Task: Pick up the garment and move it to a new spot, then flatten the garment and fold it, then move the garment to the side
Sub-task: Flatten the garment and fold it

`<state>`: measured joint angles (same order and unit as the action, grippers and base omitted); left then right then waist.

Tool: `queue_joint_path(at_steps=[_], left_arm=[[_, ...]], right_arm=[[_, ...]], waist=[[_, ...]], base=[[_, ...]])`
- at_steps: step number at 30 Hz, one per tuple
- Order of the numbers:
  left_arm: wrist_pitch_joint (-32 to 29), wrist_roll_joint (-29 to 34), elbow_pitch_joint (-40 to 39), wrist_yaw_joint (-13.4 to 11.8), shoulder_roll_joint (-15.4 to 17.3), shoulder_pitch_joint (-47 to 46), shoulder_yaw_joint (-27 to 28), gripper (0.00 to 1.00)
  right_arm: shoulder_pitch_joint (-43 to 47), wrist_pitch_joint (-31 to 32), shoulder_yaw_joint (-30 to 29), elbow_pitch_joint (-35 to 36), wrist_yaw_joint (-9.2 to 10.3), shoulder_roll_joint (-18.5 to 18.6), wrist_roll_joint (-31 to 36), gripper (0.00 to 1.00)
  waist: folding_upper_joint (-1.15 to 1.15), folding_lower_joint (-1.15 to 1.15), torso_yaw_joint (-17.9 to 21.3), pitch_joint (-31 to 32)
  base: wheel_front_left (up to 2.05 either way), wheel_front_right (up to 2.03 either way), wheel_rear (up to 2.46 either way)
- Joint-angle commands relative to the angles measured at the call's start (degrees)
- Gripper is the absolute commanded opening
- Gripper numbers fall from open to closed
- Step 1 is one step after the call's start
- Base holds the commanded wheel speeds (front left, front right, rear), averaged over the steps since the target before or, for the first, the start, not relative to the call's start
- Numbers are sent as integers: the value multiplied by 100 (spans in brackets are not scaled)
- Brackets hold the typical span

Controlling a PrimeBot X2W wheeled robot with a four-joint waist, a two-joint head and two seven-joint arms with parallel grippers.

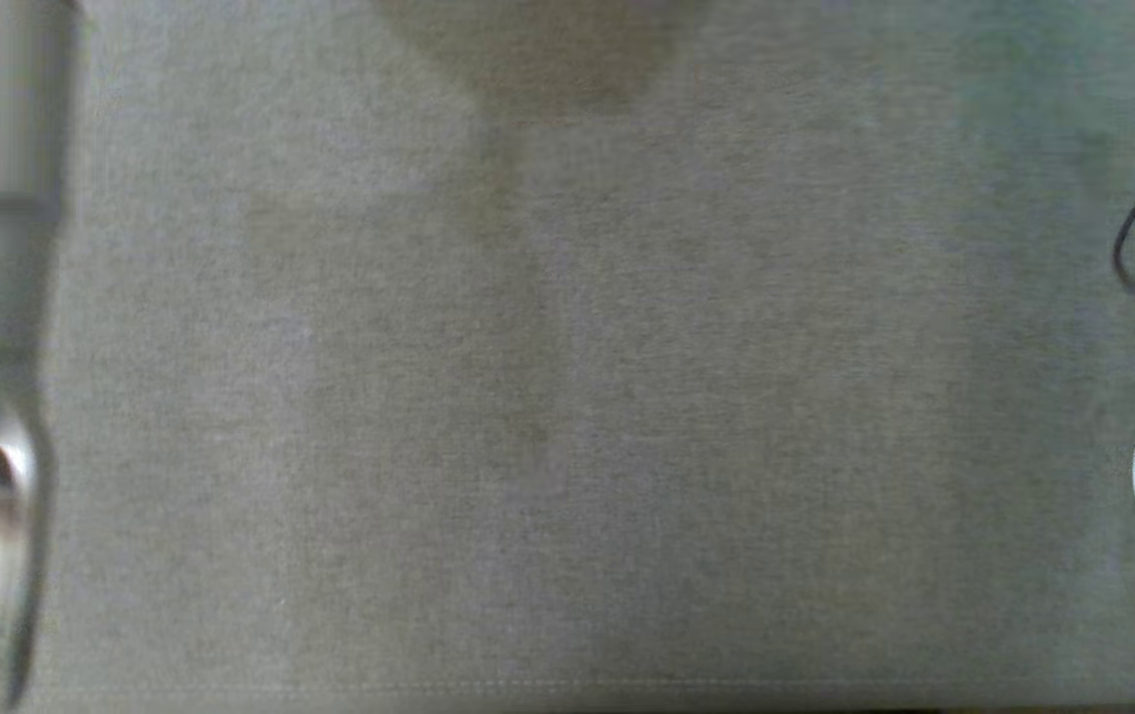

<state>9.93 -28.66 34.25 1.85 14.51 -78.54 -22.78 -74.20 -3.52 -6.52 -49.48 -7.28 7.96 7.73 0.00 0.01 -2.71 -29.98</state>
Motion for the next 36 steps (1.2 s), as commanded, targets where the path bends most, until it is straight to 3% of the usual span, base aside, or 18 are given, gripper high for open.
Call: queue_joint_path(at_steps=[1, 9, 17, 24, 26, 30, 36], left_arm=[[67, -30, -133, 27, 225, -58, 88, 0], [314, -241, -312, 214, 198, 1096, -17, 0], [356, -424, -1275, 22, 602, 2533, 140, 0], [217, -600, -2543, -396, 976, 4248, 241, 0], [128, -619, -3131, -691, 1125, 5069, 272, 0], [19, -746, -3874, -1084, 1182, 6186, 291, 0], [-85, -799, -4651, -1479, 1211, 7404, 166, 0]], right_arm=[[27, -83, -24, 98, -21, -91, 20, 0], [620, -746, -211, -471, -21, -230, -167, 0], [1552, -1053, -79, -174, -21, -390, -620, 0], [2902, -1112, 235, 654, -21, -477, -1129, 0], [3567, -1061, 349, 1118, -21, -494, -1391, 0], [4504, -830, 428, 1856, -21, -503, -1608, 0], [5752, -384, 432, 2868, -21, -506, -1948, 0]], waist=[[0, -1, -148, -191], [0, -1, -94, -259], [0, -1, 96, 111], [0, -1, 161, 828], [0, -1, 199, 1177], [0, -1, 244, 1646], [0, -1, 223, 2105]], base=[[0, 0, 0], [0, 0, 0], [0, 0, 0], [0, 0, 0], [0, 0, 0], [0, 0, 0], [0, 0, 0]])
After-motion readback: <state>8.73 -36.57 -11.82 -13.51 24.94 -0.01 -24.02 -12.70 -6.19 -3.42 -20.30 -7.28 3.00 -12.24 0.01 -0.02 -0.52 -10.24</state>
